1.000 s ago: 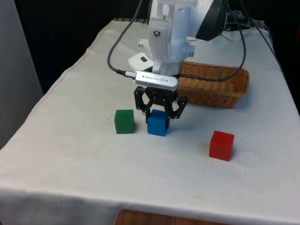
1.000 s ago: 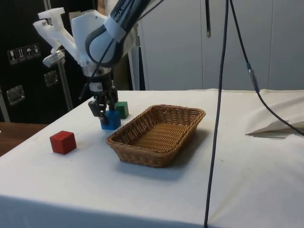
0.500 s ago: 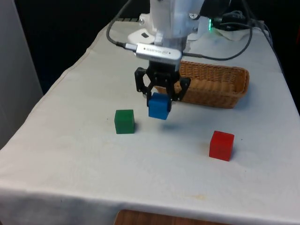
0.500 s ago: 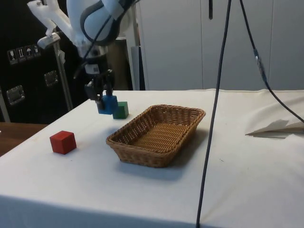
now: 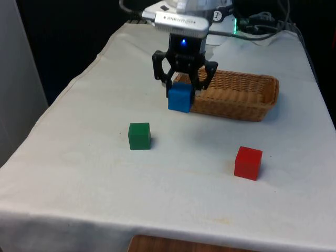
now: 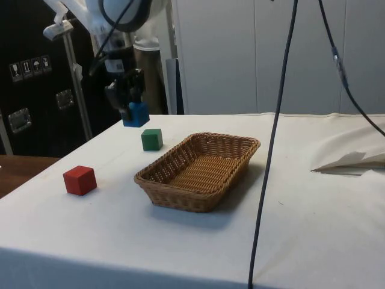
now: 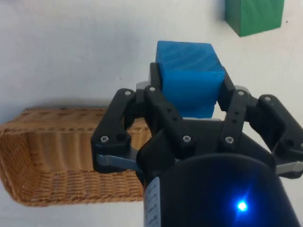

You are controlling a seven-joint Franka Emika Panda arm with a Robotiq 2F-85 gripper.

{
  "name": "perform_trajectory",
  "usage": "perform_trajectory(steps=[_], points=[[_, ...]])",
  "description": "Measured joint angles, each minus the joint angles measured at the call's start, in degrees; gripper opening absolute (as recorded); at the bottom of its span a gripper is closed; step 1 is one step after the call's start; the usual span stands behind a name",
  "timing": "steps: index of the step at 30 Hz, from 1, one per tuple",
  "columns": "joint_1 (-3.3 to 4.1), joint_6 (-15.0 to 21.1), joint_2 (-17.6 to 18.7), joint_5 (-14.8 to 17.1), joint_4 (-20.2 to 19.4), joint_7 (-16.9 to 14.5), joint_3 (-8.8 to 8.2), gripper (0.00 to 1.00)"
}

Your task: Pick up the blue cube and place it into the basket.

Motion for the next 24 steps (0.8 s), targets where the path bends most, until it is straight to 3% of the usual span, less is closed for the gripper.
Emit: perform_trajectory(steps=[18, 24], points=[[0.46, -5.84, -6.70, -0.52, -0.80, -0.06, 0.23, 0.03], [0.74, -6.99, -9.85, -0.92, -3.04, 0.00, 0.57, 0.03]])
